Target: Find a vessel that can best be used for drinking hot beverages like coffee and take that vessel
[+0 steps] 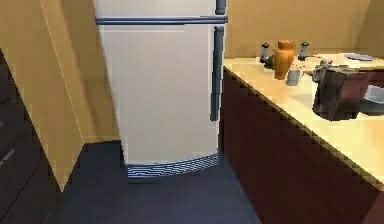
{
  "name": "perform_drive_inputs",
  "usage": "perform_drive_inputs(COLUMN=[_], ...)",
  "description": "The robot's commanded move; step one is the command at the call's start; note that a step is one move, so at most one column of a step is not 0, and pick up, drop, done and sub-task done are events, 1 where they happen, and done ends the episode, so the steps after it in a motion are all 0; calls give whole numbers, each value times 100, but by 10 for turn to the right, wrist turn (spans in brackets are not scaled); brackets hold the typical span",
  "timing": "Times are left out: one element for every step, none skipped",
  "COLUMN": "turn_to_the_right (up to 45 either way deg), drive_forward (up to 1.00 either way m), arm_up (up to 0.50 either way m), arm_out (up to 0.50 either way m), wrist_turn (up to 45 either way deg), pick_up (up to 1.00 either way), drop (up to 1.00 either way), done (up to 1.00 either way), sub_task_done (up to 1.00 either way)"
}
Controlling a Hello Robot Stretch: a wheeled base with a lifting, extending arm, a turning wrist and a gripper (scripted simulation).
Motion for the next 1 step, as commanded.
perform_drive_inputs(turn_to_the_right=[0], drive_forward=[75], arm_up=[0], arm_out=[0], wrist_turn=[0], pick_up=[0], drop=[0], done=[0], sub_task_done=[0])
